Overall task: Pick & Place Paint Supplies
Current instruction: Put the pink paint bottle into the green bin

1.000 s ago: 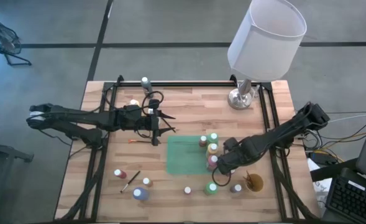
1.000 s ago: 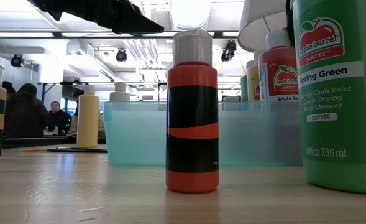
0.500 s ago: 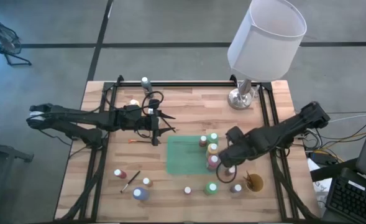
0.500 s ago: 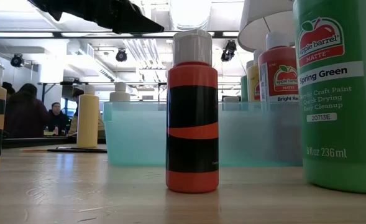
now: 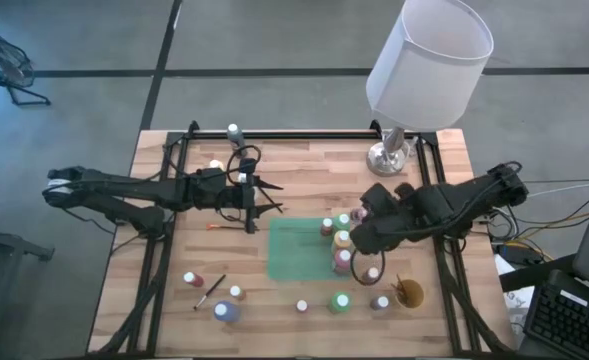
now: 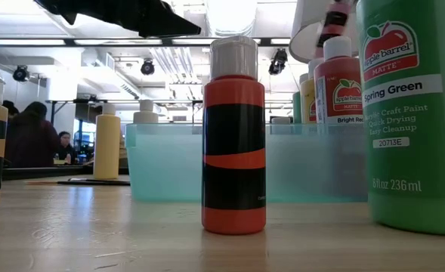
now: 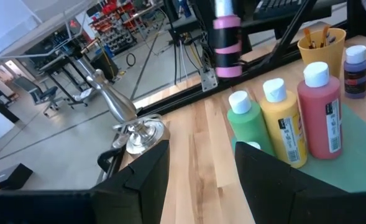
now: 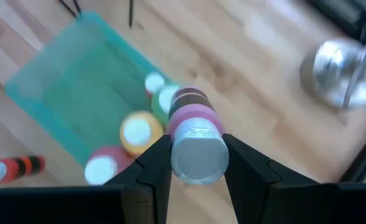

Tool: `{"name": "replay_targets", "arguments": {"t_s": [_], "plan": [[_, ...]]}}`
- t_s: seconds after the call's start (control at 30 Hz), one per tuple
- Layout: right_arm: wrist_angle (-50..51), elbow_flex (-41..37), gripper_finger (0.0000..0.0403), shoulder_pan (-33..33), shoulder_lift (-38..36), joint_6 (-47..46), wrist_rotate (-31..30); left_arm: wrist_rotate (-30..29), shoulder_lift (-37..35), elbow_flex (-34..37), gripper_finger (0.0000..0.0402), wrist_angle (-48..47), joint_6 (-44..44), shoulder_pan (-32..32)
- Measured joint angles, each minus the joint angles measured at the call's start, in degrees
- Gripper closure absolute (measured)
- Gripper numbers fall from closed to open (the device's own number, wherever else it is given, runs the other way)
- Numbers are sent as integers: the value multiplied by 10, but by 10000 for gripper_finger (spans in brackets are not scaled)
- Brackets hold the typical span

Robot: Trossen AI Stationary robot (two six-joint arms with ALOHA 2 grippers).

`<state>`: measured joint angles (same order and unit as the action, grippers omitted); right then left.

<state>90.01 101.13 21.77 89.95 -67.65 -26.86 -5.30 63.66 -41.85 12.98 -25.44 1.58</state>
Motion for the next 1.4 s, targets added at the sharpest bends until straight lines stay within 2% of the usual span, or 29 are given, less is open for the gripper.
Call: {"name": "replay_targets", "arguments": {"t_s": [0.2,0.3,0.47,0.73,1.0,1.4], "plan": [[-56,40,290,-39,21,152,-15,-2,0,0,213,0,-3,0],[-98,69,290,-64,53,247,29,-2,0,0,213,-10,-3,0],[-67,138,290,-110,131,350,120,-2,-2,0,213,-66,11,0],[-14,219,290,-130,241,421,226,-7,-35,0,213,-107,17,0],[-2,249,290,-126,295,451,230,-12,-53,10,213,-124,19,0],[-18,200,290,-125,313,456,244,-23,-59,10,213,-141,19,0]]}}
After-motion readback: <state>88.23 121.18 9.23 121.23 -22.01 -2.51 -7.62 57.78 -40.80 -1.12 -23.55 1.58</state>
